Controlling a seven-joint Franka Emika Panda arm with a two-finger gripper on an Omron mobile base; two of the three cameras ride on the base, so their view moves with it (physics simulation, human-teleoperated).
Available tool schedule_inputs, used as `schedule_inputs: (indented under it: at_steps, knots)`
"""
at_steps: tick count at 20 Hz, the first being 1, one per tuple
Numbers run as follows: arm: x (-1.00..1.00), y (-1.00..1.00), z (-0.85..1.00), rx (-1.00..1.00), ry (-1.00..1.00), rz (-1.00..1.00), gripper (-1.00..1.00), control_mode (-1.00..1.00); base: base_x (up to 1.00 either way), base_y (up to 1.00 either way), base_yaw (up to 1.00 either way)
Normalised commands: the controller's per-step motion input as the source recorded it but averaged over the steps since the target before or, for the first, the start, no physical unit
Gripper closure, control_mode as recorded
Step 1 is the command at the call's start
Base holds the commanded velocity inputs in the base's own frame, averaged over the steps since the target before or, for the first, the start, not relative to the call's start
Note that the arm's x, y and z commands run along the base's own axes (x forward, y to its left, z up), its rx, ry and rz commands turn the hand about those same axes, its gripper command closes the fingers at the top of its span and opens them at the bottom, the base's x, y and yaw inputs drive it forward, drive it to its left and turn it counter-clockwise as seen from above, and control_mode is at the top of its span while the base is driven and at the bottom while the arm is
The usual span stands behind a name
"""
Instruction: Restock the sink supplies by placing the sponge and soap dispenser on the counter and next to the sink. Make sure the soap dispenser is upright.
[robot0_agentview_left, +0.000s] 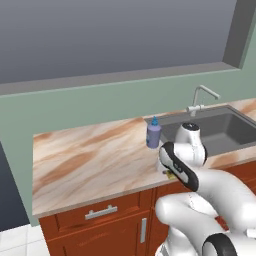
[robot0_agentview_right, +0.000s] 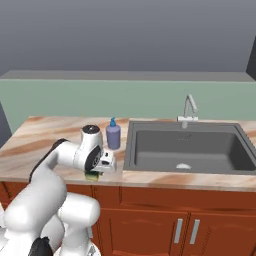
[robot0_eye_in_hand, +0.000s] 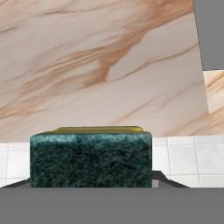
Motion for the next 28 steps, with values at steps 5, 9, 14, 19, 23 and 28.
schedule_inputs:
  at_steps: [5, 9, 14, 19, 23, 28]
  knots:
    - [0.71, -0.43, -0.37, 0.06, 0.1, 0.13, 1.0, -1.0, 0.0, 0.0, 0.0]
    - [0.6, -0.23, -0.41, 0.0, 0.15, 0.1, 1.0, -1.0, 0.0, 0.0, 0.0]
    - [0.36, -0.03, -0.22, 0.0, 0.03, 0.04, 1.0, -1.0, 0.0, 0.0, 0.0]
    - [0.34, 0.0, -0.07, 0.0, 0.02, 0.0, 1.0, -1.0, 0.0, 0.0, 0.0]
    - [0.21, 0.0, -0.27, 0.0, 0.0, 0.0, 1.0, -1.0, 0.0, 0.0, 0.0]
    - [0.15, 0.0, -0.33, 0.0, 0.0, 0.0, 1.0, -1.0, 0.0, 0.0, 0.0]
